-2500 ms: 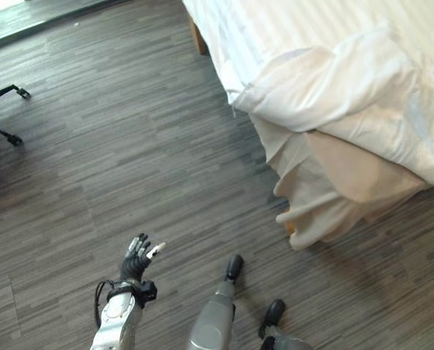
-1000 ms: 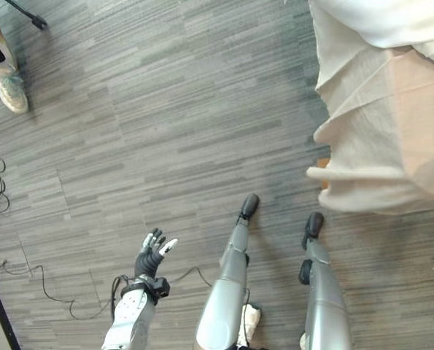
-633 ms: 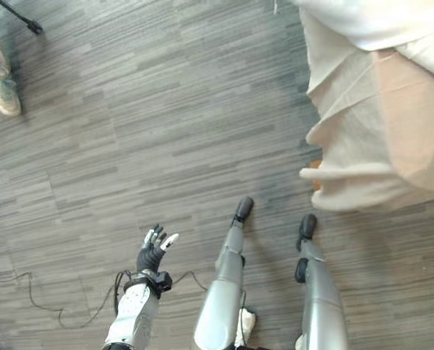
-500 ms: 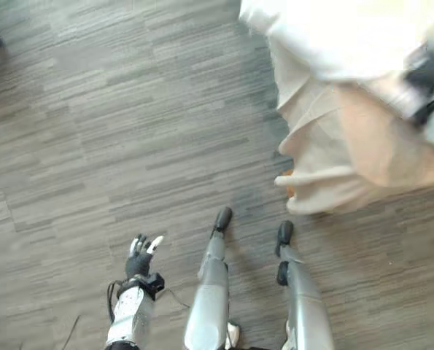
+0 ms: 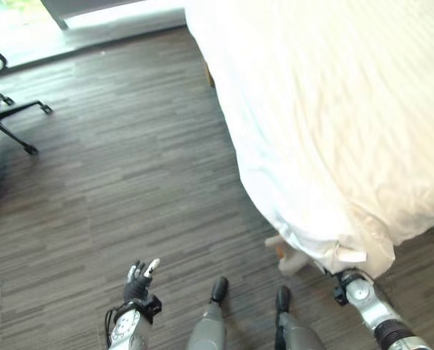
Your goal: Making the bed.
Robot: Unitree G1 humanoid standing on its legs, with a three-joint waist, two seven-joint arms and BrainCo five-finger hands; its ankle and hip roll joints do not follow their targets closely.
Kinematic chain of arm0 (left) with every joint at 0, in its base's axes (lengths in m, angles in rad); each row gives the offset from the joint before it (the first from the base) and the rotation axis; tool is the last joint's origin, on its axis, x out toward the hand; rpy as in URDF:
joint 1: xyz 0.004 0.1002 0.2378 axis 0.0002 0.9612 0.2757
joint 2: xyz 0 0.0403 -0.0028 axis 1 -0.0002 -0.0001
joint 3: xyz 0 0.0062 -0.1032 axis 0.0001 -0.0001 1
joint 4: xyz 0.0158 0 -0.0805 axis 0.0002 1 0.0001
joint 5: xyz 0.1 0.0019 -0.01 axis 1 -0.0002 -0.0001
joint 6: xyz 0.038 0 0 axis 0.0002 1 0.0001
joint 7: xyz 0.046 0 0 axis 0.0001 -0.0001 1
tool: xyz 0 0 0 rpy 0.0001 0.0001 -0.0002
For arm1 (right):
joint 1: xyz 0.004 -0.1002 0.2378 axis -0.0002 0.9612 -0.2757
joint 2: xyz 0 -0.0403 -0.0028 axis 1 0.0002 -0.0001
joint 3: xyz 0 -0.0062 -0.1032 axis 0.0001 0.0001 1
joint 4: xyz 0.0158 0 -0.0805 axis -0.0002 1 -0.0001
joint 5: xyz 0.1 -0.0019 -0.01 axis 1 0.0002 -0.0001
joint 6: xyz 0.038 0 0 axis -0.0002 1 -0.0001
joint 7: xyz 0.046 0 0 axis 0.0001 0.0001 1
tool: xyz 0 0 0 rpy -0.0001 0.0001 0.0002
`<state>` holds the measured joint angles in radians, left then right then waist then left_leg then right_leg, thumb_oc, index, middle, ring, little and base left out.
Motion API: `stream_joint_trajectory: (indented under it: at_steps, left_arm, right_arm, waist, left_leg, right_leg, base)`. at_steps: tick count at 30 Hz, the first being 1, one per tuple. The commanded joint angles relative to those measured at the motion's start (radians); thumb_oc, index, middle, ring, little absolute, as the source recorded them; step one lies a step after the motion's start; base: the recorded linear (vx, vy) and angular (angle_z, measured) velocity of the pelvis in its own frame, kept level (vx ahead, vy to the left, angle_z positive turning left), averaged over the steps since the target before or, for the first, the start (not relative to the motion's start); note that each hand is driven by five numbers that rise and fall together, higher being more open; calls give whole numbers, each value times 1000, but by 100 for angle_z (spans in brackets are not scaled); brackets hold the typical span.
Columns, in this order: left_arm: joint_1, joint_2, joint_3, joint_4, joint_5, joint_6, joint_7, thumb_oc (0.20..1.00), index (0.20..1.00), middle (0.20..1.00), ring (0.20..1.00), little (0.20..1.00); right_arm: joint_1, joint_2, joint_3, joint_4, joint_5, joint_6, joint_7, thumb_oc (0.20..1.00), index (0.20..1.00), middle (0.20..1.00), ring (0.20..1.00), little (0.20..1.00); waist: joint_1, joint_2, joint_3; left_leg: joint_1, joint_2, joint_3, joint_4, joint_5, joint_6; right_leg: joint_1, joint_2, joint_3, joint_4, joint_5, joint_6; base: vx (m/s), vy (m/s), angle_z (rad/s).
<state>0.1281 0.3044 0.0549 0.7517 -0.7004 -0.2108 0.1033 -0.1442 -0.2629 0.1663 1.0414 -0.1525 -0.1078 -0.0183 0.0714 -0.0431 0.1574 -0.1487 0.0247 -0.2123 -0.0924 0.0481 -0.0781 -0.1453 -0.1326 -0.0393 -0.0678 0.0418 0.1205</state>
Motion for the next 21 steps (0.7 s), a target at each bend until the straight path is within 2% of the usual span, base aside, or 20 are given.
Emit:
stream_joint_trajectory:
  at_steps: [1, 2, 5, 7, 10, 11, 12, 15, 17, 19, 20, 21]
  left_arm:
    - [-28, 3, 58, 1, -8, -21, -9, 1000, 1000, 1000, 1000, 1000]
    - [-27, 0, 67, 16, -2, -14, -17, 1000, 1000, 1000, 1000, 1000]
    - [-26, 2, 70, 19, 4, -13, -23, 1000, 1000, 1000, 1000, 1000]
    - [-31, 12, 76, 32, 25, -1, -55, 1000, 1000, 1000, 1000, 1000]
    - [-32, 13, 84, 29, 32, 10, -73, 1000, 1000, 1000, 1000, 1000]
    - [-27, 15, 93, 28, 39, 15, -89, 1000, 1000, 1000, 1000, 1000]
    - [-27, 14, 92, 28, 39, 15, -89, 1000, 1000, 1000, 1000, 1000]
    - [-22, 16, 112, 25, 34, 19, -79, 1000, 1000, 1000, 1000, 1000]
    - [-20, 12, 127, 23, 25, 13, -57, 1000, 1000, 1000, 1000, 1000]
    - [-18, 9, 136, 20, 22, 7, -48, 1000, 1000, 1000, 1000, 1000]
    - [-13, 3, 160, 16, 3, -9, -29, 1000, 1000, 1000, 1000, 1000]
    - [-3, -5, 176, 7, -13, -15, -20, 1000, 1000, 1000, 1000, 1000]
  right_arm:
    - [128, -88, 54, 103, 80, 71, -1, 1000, 1000, 1000, 1000, 1000]
    - [142, -84, 57, 158, 78, 75, 25, 1000, 1000, 1000, 1000, 1000]
    - [153, -85, 52, 175, 82, 75, 39, 1000, 1000, 1000, 1000, 1000]
    - [230, -89, -40, 320, 176, 103, 131, 1000, 1000, 1000, 1000, 1000]
    - [288, -107, -93, 392, 166, 128, 179, 1000, 1000, 1000, 1000, 1000]
    - [345, -156, -177, 476, 134, 156, 192, 1000, 1000, 1000, 1000, 1000]
    - [346, -156, -178, 476, 133, 156, 192, 1000, 1000, 1000, 1000, 1000]
    - [362, -302, -350, 521, 172, 160, 135, 1000, 1000, 1000, 1000, 1000]
    - [339, -433, -453, 459, 203, 139, 48, 1000, 1000, 1000, 1000, 1000]
    - [333, -457, -481, 408, 236, 129, 39, 1000, 1000, 1000, 1000, 1000]
    - [314, -483, -556, 298, 358, 100, 8, 1000, 1000, 1000, 1000, 1000]
    - [301, -482, -569, 203, 393, 80, -24, 1000, 1000, 1000, 1000, 1000]
  waist:
    - [-30, -12, 37]
    - [-33, -10, 9]
    - [-36, -10, -2]
    - [-54, -13, -51]
    - [-70, -15, -69]
    - [-85, -16, -84]
    - [-84, -15, -83]
    - [-108, -14, -94]
    - [-125, -6, -84]
    - [-131, -3, -81]
    - [-144, 0, -74]
    - [-147, 4, -71]
  left_leg:
    - [57, 14, 20, 5, -18, 23]
    - [76, 8, 22, 5, -24, 28]
    - [84, 8, 24, 5, -26, 28]
    - [122, 6, 31, 5, -41, 34]
    - [142, 7, 35, 5, -51, 37]
    - [153, 5, 38, 5, -58, 39]
    - [154, 6, 39, 5, -59, 39]
    - [161, 4, 58, 5, -64, 38]
    - [157, 2, 86, 5, -67, 37]
    - [156, -1, 97, 5, -69, 37]
    - [155, -4, 120, 5, -72, 37]
    - [152, -4, 132, 5, -72, 37]
  right_leg:
    - [-44, -73, -17, 18, 124, 72]
    - [-25, -75, -18, 11, 128, 73]
    - [-17, -75, -18, 10, 128, 74]
    - [19, -77, -15, 9, 121, 75]
    - [37, -78, -16, 7, 118, 77]
    - [46, -78, -11, 2, 119, 79]
    - [47, -78, -11, 1, 119, 79]
    - [47, -79, 0, -10, 126, 85]
    - [29, -79, 26, -13, 138, 88]
    - [20, -78, 35, -14, 143, 89]
    - [6, -77, 54, -19, 153, 94]
    - [-6, -76, 63, -19, 158, 98]
  base:
    - [112, 82, -20]
    - [78, 52, -17]
    - [56, 27, -7]
    - [122, 27, -5]
    - [54, 4, -15]
    - [42, -3, -8]
    - [40, 2, -11]
    - [0, 11, -26]
    - [-75, 28, -53]
    - [-56, 25, -54]
    - [-53, 24, -49]
    - [-53, 24, -41]
